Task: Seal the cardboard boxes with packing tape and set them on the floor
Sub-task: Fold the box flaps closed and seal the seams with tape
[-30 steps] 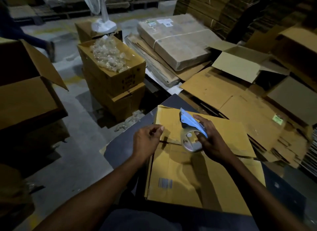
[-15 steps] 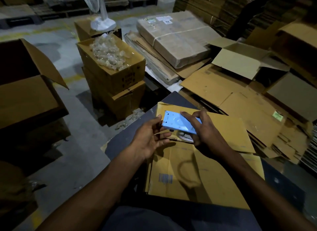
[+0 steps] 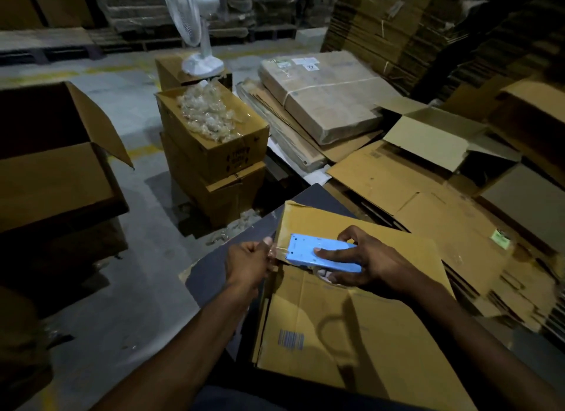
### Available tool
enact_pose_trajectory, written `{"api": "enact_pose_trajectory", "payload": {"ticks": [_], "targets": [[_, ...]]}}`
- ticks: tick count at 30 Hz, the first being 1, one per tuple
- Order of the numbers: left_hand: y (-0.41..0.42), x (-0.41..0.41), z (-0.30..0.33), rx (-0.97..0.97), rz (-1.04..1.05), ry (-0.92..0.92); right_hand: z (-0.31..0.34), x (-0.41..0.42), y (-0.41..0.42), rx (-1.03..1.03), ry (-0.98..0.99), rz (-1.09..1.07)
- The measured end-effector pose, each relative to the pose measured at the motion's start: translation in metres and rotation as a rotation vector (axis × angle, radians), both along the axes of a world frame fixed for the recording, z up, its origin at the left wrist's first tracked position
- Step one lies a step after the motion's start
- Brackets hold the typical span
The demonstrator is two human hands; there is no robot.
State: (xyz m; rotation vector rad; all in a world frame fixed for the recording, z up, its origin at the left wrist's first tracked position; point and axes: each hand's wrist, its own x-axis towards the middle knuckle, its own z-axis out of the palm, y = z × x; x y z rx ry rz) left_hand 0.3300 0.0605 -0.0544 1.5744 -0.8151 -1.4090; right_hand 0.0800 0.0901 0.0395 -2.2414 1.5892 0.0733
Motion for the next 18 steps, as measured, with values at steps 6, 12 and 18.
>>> {"api": "enact_pose_trajectory", "payload": {"ticks": [6, 12, 18], "targets": [[0.000, 0.011, -0.021, 0.009, 0.022, -0.090, -0.012, -0.010, -0.005, 0.030, 0.105, 0.016], [0.003, 0.007, -0.048, 0.051, 0.028, -0.202, -0.039, 0.001, -0.013, 0.037, 0.196, 0.025], [0.004, 0.006, -0.065, 0.055, 0.028, -0.259, -0.051, 0.004, -0.020, 0.019, 0.253, 0.106]]}}
